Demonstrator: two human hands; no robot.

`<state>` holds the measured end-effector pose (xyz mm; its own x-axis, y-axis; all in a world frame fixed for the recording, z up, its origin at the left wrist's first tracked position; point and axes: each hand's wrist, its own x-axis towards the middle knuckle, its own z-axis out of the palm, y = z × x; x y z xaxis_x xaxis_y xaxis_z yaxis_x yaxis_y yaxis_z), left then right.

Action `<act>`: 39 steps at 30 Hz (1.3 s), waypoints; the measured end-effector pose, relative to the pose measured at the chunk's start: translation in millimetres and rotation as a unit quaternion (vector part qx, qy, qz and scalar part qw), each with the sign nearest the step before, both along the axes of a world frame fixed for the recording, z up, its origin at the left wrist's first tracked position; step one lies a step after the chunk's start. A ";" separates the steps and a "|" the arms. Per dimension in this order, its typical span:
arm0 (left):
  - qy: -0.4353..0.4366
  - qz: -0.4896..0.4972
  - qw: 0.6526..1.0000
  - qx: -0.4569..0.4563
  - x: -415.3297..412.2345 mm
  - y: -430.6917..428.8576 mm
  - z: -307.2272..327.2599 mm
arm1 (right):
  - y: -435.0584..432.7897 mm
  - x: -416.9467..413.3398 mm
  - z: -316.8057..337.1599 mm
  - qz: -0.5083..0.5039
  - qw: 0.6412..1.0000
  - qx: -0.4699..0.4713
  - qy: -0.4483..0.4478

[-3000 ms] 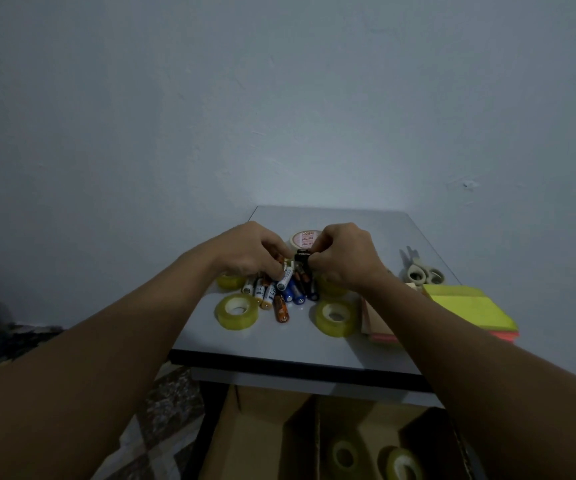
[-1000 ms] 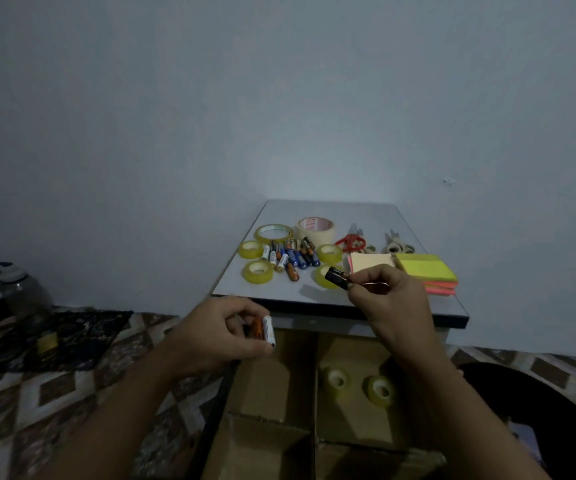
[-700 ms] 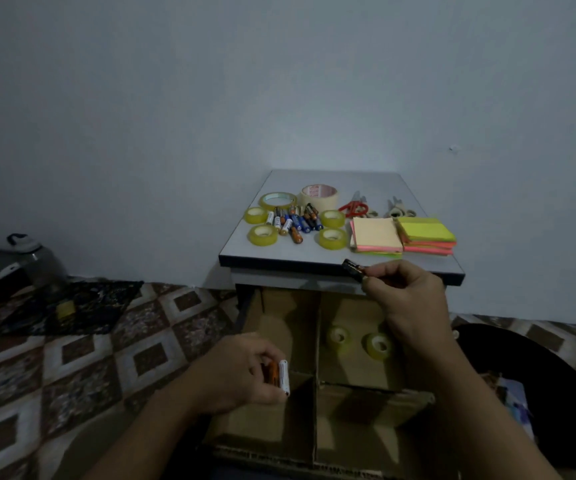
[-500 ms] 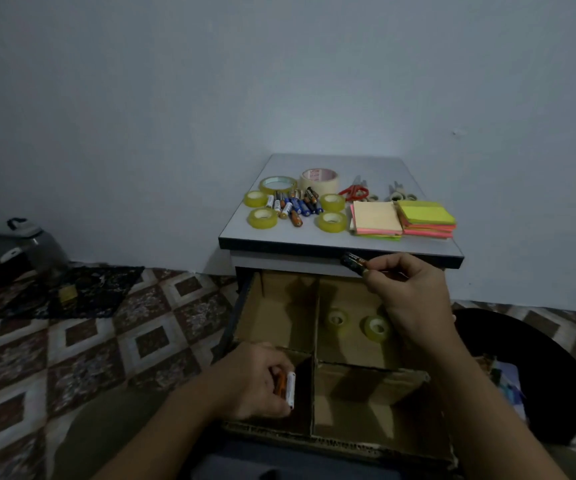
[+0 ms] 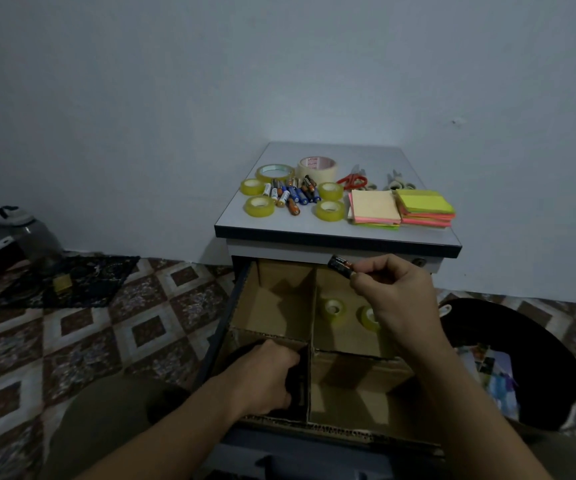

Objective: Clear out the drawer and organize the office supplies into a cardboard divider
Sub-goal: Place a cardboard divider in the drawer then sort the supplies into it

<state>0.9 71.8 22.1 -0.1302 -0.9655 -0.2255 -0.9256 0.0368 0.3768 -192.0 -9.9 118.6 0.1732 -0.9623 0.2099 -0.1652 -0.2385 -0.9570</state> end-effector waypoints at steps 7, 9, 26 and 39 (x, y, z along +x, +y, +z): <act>0.105 0.059 0.989 0.083 8.1 4.2 -2.7 | 0.2 -3.5 -7.3 -0.004 1.000 0.008 0.010; 0.137 0.074 0.982 0.103 9.3 5.2 0.8 | 1.0 -3.5 -8.6 -0.007 1.000 0.009 0.013; 0.161 0.290 0.926 -0.179 85.4 11.7 51.5 | 64.1 43.4 -33.9 0.075 0.986 0.090 0.118; 0.188 0.301 0.929 -0.106 111.4 8.2 37.0 | 75.9 119.4 -74.8 0.113 0.914 0.065 0.383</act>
